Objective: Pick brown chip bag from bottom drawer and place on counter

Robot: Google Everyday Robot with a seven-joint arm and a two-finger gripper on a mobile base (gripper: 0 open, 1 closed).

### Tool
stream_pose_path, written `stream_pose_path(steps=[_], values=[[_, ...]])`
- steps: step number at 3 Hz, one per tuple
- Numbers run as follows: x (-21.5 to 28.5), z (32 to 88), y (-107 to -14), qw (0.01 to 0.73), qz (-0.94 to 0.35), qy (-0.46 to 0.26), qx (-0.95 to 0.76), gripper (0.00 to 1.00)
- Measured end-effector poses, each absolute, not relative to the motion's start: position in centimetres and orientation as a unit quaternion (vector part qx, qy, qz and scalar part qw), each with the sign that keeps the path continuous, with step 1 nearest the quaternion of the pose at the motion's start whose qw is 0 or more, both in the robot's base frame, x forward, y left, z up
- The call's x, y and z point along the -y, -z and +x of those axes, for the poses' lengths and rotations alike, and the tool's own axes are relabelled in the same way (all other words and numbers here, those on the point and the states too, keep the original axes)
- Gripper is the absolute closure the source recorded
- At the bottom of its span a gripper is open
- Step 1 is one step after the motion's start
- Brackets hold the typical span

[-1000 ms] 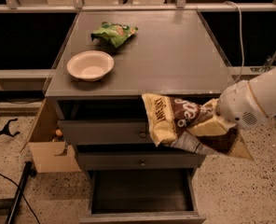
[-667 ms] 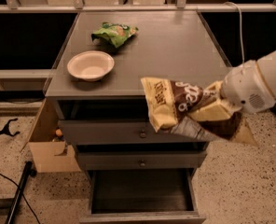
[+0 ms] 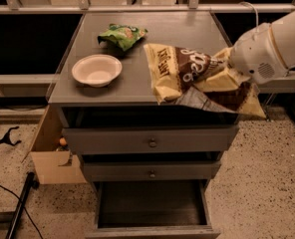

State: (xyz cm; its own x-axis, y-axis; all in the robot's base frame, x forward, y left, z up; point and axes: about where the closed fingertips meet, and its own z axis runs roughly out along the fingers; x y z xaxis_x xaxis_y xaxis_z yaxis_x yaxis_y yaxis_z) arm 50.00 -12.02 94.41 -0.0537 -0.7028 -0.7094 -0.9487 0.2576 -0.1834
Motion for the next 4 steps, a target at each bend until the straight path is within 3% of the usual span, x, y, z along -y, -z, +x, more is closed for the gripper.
stream_pose_path(steps=[1, 4], values=[[10.9, 53.2, -95.9, 0.406, -0.598, -0.141, -0.677, 1.00], [8.9, 55.8, -95.4, 0.410, -0.618, -0.139, -0.656, 1.00]])
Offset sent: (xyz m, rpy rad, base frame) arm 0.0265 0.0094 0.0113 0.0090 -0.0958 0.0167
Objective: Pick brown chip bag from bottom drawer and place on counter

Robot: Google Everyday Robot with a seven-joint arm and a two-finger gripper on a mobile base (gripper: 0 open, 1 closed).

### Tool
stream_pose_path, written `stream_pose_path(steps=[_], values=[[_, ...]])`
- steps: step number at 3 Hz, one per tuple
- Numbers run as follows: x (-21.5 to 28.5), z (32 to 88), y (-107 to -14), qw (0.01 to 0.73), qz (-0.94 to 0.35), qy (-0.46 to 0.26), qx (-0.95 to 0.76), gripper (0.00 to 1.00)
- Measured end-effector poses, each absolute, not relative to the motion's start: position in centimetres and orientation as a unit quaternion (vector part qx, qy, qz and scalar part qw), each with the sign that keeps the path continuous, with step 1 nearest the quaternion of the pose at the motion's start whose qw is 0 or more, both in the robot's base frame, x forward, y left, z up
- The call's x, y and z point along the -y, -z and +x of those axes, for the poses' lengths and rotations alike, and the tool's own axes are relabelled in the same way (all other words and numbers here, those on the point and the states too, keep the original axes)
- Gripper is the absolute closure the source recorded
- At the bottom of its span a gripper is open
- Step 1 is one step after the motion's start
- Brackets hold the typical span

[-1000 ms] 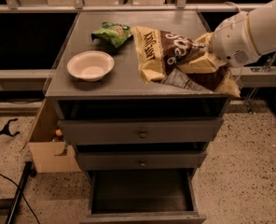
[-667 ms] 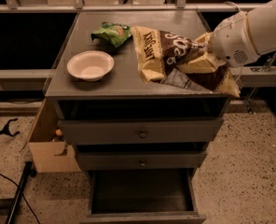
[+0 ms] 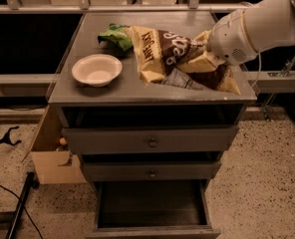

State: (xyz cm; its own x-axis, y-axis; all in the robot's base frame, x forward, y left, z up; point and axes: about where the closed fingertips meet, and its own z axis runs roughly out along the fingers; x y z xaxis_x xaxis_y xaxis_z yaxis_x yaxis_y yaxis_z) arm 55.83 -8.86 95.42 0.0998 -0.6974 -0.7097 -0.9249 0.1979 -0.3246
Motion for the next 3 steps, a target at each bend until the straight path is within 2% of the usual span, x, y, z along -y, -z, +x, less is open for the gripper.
stream_pose_path(steps=[3], values=[[8.0, 66.2, -93.5, 0.422, -0.608, -0.103, -0.665, 1.00]])
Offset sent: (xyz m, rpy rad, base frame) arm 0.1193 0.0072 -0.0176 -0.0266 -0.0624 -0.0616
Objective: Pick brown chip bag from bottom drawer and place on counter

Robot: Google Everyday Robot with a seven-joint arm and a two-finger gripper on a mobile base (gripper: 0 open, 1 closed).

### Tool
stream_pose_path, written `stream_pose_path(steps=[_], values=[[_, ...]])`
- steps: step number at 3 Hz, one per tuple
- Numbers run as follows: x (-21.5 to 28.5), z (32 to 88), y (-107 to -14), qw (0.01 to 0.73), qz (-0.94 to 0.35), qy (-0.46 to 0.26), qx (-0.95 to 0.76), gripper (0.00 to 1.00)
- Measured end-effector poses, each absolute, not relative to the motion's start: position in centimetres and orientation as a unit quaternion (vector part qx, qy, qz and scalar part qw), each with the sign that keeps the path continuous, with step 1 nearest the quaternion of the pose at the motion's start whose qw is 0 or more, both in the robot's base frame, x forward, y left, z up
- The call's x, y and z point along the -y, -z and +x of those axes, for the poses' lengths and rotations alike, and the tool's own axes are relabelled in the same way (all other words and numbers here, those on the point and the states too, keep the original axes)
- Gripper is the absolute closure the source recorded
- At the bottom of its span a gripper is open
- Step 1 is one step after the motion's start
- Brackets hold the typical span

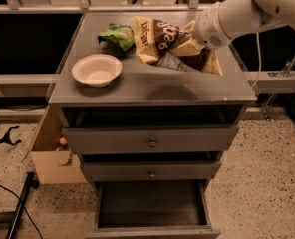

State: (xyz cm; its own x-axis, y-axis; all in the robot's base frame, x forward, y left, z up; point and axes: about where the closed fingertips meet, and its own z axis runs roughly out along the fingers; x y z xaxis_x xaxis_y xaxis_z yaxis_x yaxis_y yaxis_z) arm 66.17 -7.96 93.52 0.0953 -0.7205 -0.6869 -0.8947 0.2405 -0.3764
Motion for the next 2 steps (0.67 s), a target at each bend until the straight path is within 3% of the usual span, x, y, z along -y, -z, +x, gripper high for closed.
stream_pose_path(steps=[2], values=[[7.9, 71.3, -91.1, 0.425, -0.573, -0.091, -0.695, 1.00]])
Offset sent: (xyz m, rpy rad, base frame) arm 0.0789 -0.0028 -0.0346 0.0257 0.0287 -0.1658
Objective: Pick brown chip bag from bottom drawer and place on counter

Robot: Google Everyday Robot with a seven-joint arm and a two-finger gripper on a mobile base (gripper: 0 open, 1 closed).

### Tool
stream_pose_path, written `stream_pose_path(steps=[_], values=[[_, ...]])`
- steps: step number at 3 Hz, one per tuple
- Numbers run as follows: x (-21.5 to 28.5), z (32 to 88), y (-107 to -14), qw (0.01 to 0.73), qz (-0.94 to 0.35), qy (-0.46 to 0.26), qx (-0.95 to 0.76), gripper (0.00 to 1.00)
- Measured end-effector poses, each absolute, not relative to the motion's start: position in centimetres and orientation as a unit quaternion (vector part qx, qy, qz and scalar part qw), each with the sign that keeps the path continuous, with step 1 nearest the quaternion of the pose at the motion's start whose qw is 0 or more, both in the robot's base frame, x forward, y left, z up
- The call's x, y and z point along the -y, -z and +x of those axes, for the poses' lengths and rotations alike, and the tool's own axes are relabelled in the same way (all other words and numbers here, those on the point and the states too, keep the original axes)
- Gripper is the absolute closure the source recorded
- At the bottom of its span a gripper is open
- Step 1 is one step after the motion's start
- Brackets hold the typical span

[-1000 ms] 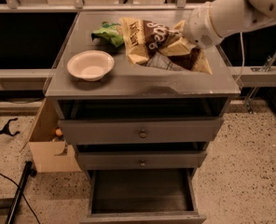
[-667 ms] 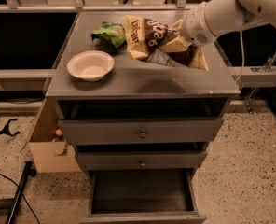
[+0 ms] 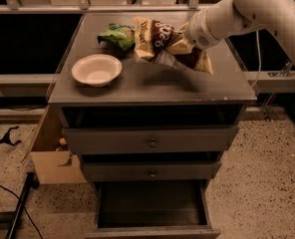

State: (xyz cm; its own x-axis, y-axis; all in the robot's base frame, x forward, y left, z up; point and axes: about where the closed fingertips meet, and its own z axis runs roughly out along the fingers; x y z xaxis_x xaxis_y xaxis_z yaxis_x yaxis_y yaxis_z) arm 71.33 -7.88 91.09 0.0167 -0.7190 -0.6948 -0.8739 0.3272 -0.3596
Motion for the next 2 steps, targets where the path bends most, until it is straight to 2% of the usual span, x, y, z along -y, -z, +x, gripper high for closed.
stream_pose_path(steps=[2], values=[[7.5, 74.4, -88.4, 0.419, -0.511, -0.113, -0.742, 1.00]])
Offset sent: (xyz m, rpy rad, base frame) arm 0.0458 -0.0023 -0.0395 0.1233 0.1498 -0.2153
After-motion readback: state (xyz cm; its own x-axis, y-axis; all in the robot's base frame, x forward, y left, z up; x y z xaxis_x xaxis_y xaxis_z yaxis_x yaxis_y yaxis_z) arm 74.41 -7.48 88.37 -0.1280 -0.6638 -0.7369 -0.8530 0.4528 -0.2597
